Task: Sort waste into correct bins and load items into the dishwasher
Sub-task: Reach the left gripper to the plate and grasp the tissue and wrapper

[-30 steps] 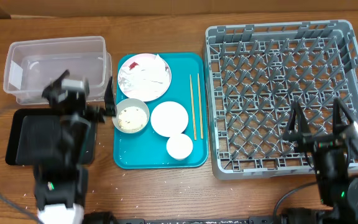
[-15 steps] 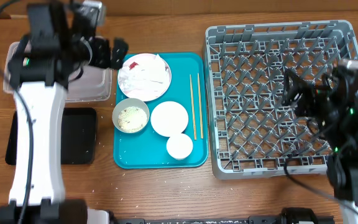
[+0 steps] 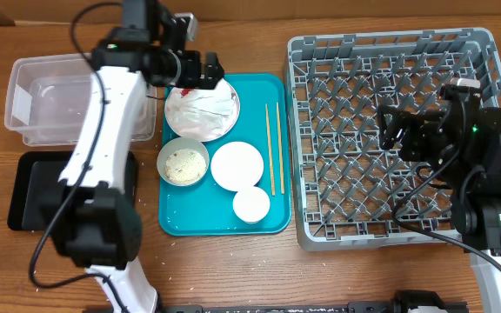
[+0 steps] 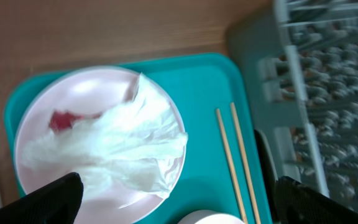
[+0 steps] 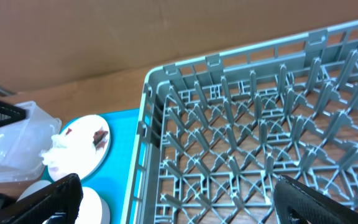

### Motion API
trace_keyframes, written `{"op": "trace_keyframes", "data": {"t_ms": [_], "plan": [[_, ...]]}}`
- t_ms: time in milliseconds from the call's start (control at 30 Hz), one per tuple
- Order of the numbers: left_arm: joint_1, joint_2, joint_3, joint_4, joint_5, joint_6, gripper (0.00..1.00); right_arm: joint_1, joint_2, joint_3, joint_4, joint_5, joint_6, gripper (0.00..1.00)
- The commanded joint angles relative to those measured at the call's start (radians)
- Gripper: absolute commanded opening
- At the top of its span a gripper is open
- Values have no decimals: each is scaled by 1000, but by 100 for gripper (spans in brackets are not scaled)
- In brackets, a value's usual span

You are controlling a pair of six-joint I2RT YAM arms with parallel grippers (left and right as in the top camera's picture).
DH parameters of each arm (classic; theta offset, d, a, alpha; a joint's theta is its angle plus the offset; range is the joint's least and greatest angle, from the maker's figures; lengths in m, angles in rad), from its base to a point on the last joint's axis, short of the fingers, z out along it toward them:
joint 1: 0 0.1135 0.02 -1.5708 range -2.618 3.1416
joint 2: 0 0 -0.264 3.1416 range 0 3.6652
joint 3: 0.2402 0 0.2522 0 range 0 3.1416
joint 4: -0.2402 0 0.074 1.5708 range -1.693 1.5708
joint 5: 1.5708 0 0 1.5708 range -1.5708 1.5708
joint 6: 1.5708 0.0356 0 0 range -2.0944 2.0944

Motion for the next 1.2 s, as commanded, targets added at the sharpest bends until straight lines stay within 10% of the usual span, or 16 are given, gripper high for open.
{"op": "trace_keyframes", "data": {"t_ms": [0, 367, 833, 1167], "plan": [[-68, 51, 26, -10, -255, -278, 100, 4, -3, 29, -15, -12, -4, 100], [-86, 175, 26, -10, -448, -609, 100, 4, 6, 29, -79, -12, -5, 100], [-76, 349, 26, 90, -348, -578, 98, 4, 56, 29, -116, -12, -5, 100], [-77, 394, 26, 59, -348, -523, 18, 4, 56, 29, -116, -12, -4, 100]]}}
